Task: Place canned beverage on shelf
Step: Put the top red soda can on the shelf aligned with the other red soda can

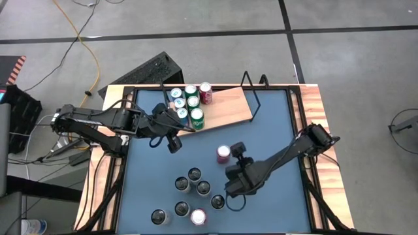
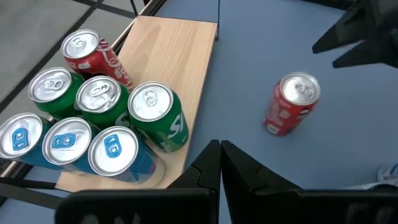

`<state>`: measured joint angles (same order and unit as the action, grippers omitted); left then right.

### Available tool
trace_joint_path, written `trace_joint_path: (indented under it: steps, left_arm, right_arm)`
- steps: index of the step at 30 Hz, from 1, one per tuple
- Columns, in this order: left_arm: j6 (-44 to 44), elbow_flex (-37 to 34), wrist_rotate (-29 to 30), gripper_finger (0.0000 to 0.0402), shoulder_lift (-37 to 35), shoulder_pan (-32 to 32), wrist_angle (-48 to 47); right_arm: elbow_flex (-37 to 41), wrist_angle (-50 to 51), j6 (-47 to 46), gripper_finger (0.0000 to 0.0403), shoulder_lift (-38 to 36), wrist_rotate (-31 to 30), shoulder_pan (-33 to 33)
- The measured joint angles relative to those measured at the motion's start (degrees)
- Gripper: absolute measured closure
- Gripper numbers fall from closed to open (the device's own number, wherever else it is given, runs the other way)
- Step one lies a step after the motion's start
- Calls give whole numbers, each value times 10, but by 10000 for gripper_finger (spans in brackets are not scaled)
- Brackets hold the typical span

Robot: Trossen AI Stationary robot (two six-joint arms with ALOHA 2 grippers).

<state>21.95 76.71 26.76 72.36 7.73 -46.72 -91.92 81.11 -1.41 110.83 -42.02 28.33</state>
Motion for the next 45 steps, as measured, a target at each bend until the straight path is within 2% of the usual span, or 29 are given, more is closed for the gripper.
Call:
trace_joint_path:
  steps: [7,10,12,15,18,22,25,29,33,37,41,45]
  left_arm:
    - [-13,0,0,401,0,0,2]
    - [-13,0,-6,402,0,0,2]
    - [-11,0,-22,402,0,0,3]
    - [-4,0,-91,402,0,0,23]
    - [-13,0,-181,402,0,0,60]
    - [-17,0,-248,402,0,0,96]
    - [3,0,-269,402,0,0,118]
    - [50,0,-283,402,0,0,137]
    - [63,0,-270,402,0,0,138]
    - [56,0,-213,402,0,0,151]
    - [95,0,-171,402,0,0,158]
    - [106,0,-104,402,0,0,168]
  right_arm:
    - [-46,34,-371,70,0,37,1]
    - [-72,32,-451,71,0,48,5]
    - [-100,17,-470,71,1,44,9]
    - [-143,-7,-507,71,0,44,5]
    - [-177,-10,-583,71,0,86,-30]
    - [-185,-18,-690,71,0,202,-94]
    - [-185,-55,-685,71,0,284,-134]
    - [-189,-107,-647,72,-5,296,-152]
    - [-221,-98,-620,72,-43,270,-147]
    - [-245,-81,-598,72,-88,246,-134]
    - [-251,-79,-608,72,-147,229,-110]
    - [-252,-77,-648,72,-196,149,-64]
